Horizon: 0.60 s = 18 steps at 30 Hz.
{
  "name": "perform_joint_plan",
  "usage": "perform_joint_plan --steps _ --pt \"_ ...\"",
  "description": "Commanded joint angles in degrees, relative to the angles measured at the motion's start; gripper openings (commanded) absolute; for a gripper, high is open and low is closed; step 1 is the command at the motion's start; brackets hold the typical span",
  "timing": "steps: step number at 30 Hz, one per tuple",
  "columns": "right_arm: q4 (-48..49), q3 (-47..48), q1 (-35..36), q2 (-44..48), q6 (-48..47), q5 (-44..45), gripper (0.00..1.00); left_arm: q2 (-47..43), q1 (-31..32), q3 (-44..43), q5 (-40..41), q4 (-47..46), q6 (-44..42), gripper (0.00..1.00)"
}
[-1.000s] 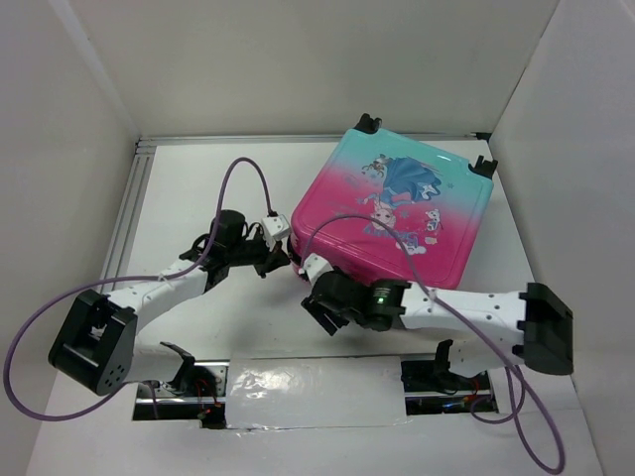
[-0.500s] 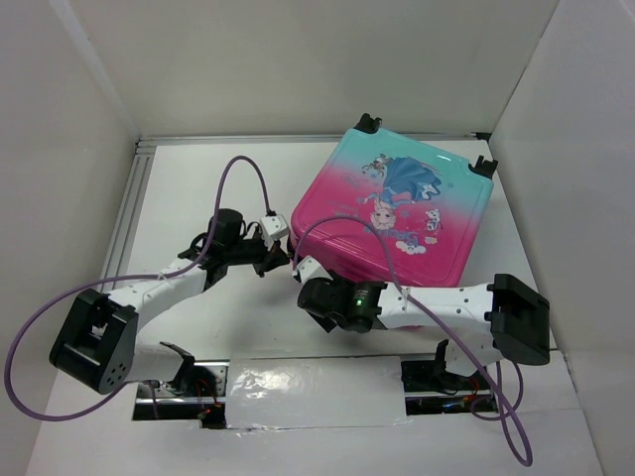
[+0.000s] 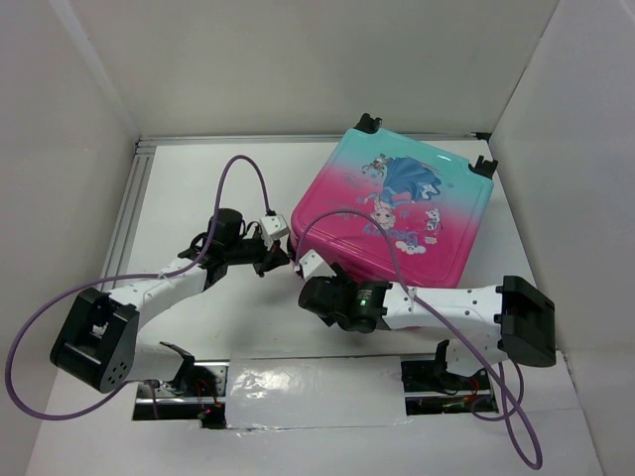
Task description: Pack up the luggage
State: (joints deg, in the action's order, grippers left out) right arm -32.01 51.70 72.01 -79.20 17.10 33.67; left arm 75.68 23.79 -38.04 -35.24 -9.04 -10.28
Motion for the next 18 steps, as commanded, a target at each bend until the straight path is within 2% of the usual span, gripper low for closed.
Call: perform_joint_plan --steps 1,7,14,16,18 --pt "-0.61 0.17 -0.03 2.03 -0.49 3.17 0.67 0.26 -1.03 -2.21 1.05 -4.41 -1.41 0.0" --pt "2.82 0.15 -1.34 -2.18 -4.0 0.61 0.67 0.79 -1.55 -2.21 1.05 -4.41 -1.41 0.0" --pt "4.94 0.68 -6.17 -6.31 -7.52 -6.67 0.57 0.79 -2.6 -2.21 1.05 -4.41 -1.41 0.0" --pt "6.08 0.68 -8.8 -6.32 -8.23 -9.22 0.42 0.79 -2.61 -2.73 0.53 -4.41 -1.41 0.0" --pt "6.08 0.15 -11.7 -5.71 -9.71 -13.09 0.2 1.39 -3.14 -3.44 0.53 -3.36 -2.01 0.0"
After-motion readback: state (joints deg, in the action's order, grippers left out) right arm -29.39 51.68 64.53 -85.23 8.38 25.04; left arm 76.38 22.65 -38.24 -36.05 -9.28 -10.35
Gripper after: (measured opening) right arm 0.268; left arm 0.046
